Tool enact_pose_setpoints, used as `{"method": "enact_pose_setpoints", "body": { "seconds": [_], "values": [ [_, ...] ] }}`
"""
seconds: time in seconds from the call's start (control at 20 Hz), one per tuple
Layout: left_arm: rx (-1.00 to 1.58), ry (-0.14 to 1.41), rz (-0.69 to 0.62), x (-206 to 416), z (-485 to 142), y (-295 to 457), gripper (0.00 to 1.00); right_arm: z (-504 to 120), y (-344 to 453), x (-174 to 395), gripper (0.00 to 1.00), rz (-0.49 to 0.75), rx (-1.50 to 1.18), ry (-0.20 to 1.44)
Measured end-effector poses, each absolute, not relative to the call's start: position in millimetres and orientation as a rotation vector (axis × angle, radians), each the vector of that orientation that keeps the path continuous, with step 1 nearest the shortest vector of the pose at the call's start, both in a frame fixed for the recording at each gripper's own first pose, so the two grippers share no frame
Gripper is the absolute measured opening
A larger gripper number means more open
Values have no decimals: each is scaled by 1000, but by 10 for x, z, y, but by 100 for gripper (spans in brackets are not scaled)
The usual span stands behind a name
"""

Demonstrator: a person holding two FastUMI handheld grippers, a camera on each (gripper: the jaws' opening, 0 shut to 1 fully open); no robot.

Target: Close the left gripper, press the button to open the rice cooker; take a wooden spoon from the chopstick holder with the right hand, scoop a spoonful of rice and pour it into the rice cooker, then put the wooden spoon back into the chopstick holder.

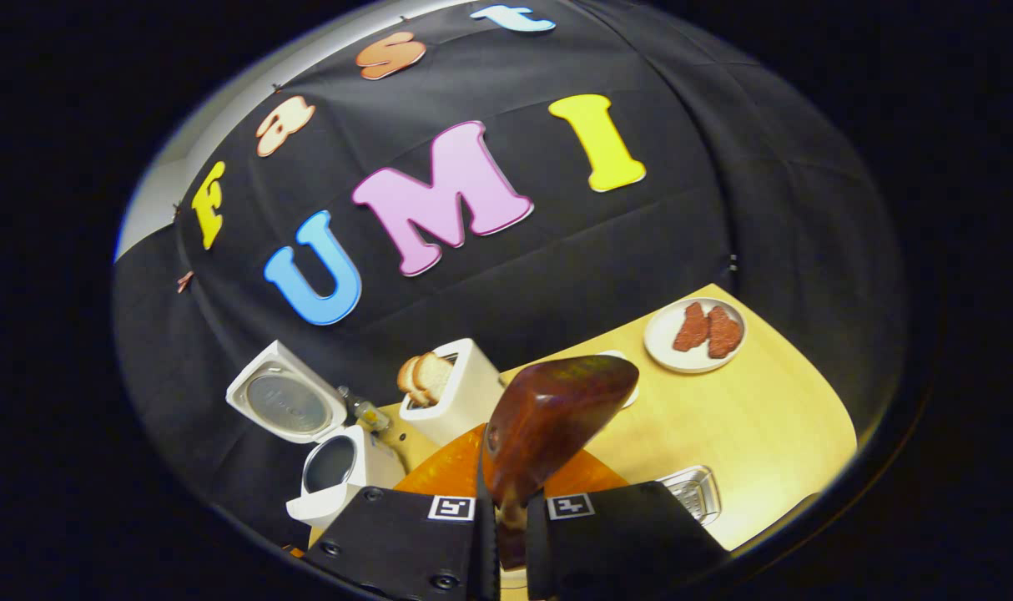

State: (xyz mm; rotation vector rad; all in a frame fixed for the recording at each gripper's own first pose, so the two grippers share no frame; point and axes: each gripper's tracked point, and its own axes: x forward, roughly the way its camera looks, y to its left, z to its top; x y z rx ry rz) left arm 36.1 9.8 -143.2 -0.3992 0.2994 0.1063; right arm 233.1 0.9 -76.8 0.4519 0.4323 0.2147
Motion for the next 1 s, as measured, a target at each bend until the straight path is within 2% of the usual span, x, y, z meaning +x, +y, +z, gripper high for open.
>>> {"method": "enact_pose_setpoints", "body": {
  "seconds": [0.05,0.25,0.45,0.7,1.0],
  "values": [
    [-400,304,98,365,-1468,129,96,-821,124,2315,17,229,413,426],
    [-359,305,65,371,-1508,238,96,-1206,526,2206,17,250,294,448],
    [-336,312,50,406,-1649,354,96,-1654,685,2115,17,224,215,490],
    [-326,342,9,373,-1833,350,96,-1958,655,2093,17,138,-1,454],
    [-283,355,-47,327,-1927,328,96,-2238,915,1879,17,160,-168,460]
  ]
}}
